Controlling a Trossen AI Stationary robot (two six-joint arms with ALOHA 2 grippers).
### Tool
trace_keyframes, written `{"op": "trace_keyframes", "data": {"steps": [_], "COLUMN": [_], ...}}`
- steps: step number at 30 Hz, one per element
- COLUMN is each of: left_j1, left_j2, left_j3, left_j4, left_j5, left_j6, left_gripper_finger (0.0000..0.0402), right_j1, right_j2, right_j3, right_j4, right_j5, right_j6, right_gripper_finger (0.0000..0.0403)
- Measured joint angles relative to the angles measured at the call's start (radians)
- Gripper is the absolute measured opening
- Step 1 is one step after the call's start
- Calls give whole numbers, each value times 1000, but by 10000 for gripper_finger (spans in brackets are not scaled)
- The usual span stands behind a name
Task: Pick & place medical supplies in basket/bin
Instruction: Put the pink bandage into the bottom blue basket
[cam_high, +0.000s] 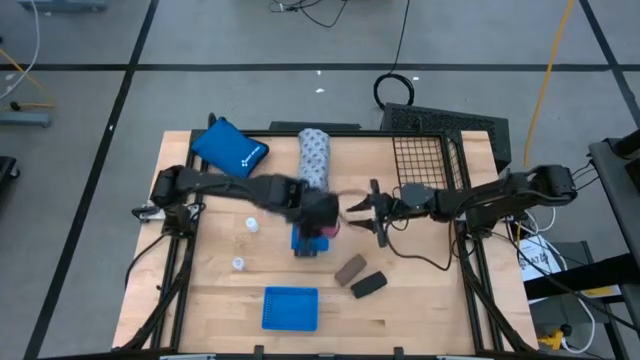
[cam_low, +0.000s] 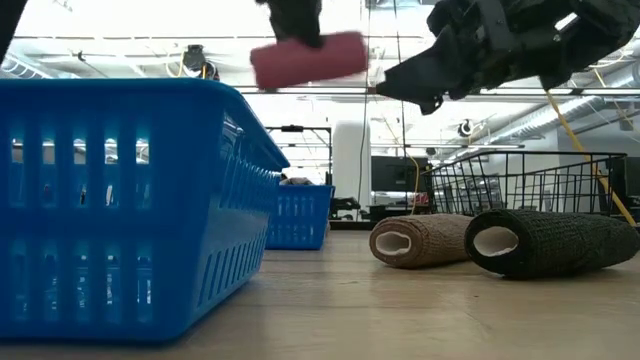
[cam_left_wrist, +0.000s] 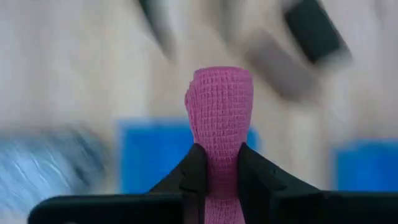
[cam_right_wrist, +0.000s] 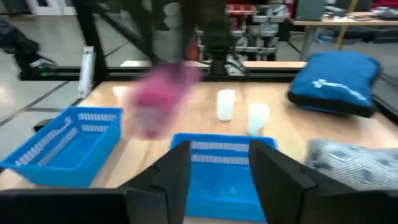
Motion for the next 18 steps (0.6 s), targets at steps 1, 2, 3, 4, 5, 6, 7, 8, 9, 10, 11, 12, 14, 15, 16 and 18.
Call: {"op": "trace_keyframes", "data": {"steps": [1,2,3,4,5,6,7,8,9,10,11,12,14,15,16,18], "left_j1": [-22,-46,-69,-89,-112,-136,-160,-190,-222,-253,-286,-319,-387,-422,-455,-509], "left_j2": [-11,-17,-19,-22,-25,-27,-27,-27,-27,-27,-28,-27,-27,-27,-27,-25], "left_j3": [0,-3,-7,-12,-12,-14,-14,-14,-14,-20,-26,-31,-42,-49,-62,-98], "left_j4": [8,14,18,10,-3,-27,-32,-34,-38,-37,-36,-32,-5,12,40,105], "left_j5": [1,-5,-18,-35,-43,-51,-58,-67,-73,-77,-88,-92,-99,-104,-118,-146], "left_j6": [-13,-34,-57,-80,-109,-143,-177,-205,-230,-255,-276,-288,-289,-286,-285,-303], "left_gripper_finger": [59,59,59,59,59,58,58,58,58,58,58,58,58,59,61,64], "right_j1": [-1,-1,-1,-1,0,0,-1,-1,-1,-1,-1,-1,-1,-1,-1,-1], "right_j2": [-20,-38,-53,-72,-94,-110,-123,-142,-161,-175,-186,-203,-231,-240,-253,-268], "right_j3": [0,0,0,0,-6,-12,-13,-21,-32,-40,-43,-49,-59,-60,-68,-79], "right_j4": [-24,-46,-62,-84,-103,-116,-117,-122,-132,-134,-126,-126,-129,-118,-118,-118], "right_j5": [4,5,4,4,1,1,1,3,3,3,2,2,0,0,0,0], "right_j6": [0,0,0,1,5,8,10,11,11,11,8,4,0,0,0,0], "right_gripper_finger": [153,158,162,164,166,167,167,166,165,163,162,160,156,155,154,153]}}
